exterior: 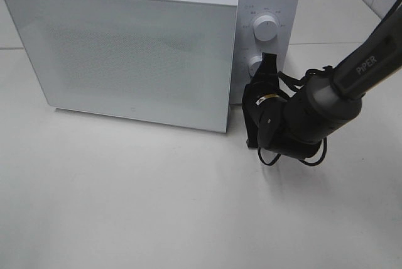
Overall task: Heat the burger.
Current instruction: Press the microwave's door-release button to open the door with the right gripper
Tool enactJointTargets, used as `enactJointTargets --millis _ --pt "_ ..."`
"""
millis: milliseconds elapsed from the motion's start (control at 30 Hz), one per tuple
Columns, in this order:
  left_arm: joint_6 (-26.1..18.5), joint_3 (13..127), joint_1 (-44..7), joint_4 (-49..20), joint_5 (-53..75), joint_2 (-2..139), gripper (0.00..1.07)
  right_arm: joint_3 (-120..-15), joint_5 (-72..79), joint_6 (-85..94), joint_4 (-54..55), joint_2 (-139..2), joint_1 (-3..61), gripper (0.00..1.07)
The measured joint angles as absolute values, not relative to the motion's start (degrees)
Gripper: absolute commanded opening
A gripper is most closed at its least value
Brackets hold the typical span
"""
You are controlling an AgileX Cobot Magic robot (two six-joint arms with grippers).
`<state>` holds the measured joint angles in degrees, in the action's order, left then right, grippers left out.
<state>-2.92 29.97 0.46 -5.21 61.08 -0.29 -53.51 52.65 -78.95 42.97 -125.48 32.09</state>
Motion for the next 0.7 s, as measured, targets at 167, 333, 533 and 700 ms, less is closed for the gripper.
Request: enactJointTargets --millis 167,333,533,700 --pt "-2.9 30.0 0.5 -5.2 61.1 -0.3 0.98 -53.8 52.5 -79.0 43.1 -125.6 32.1 0.0" --pt "-2.9 30.0 0.5 -5.2 61.1 -0.3 0.98 -53.8 52.3 -78.8 43.3 -125.6 32.1 0.0" --pt "-2.9 30.0 0.5 -5.2 61.1 -0.3 0.98 -53.6 51.3 -78.2 43.1 -125.1 32.1 0.0" --pt "-2.9 30.0 0.5 -5.2 61.1 -0.3 0.98 -52.5 50.1 -75.9 41.1 -123.9 31.3 0.0"
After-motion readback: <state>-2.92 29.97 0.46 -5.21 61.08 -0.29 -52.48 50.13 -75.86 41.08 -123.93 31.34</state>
